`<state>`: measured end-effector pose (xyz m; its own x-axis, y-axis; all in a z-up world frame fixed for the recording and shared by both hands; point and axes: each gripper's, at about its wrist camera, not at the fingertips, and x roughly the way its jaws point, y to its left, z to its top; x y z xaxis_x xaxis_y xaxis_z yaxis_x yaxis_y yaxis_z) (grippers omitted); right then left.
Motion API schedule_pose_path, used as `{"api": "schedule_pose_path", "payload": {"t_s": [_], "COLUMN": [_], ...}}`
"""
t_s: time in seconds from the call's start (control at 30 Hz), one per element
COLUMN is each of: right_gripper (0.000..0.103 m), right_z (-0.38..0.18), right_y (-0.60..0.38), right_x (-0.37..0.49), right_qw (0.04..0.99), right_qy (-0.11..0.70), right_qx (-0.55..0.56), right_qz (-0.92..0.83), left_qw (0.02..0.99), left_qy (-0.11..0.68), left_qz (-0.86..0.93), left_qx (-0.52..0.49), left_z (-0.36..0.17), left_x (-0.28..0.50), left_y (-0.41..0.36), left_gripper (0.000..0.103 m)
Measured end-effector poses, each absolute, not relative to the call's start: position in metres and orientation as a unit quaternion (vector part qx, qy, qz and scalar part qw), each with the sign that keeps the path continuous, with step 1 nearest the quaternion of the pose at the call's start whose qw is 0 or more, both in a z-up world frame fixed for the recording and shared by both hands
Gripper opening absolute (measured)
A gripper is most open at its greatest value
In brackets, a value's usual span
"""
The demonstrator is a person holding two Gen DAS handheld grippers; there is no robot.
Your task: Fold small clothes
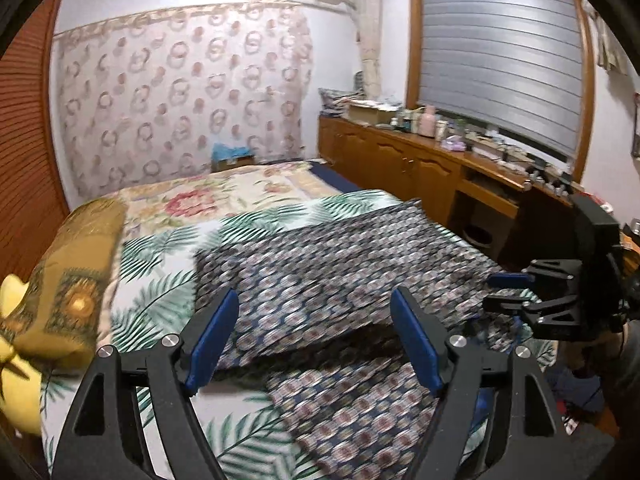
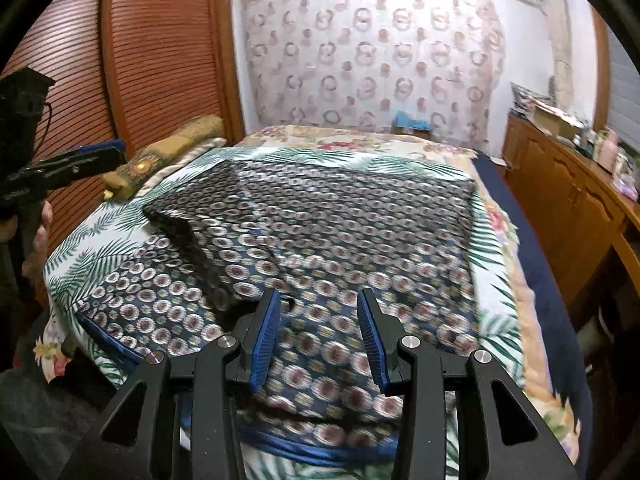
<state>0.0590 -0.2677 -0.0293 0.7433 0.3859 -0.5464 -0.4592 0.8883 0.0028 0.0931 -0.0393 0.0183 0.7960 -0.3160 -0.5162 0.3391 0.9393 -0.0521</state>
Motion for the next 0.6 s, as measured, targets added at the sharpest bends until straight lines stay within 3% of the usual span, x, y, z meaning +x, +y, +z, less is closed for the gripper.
{"api": "schedule_pose_path", "payload": {"t_s": [0.6], "right_gripper": [0.045], "right_z": [-0.052], "right_y": [-0.192], "right_x": [0.103], "right_qw": [0.885], "right_qy": [0.334], "right_qx": [-0.142], "right_qz": [0.292], "left_qw": [0.945], "left_qy": [0.31], "left_qz": [-0.104], "left_qx": [-0.019], "left_z": [-0.029], "left_x": [0.081], "left_y": [0.025], "left_gripper": [0.079]}}
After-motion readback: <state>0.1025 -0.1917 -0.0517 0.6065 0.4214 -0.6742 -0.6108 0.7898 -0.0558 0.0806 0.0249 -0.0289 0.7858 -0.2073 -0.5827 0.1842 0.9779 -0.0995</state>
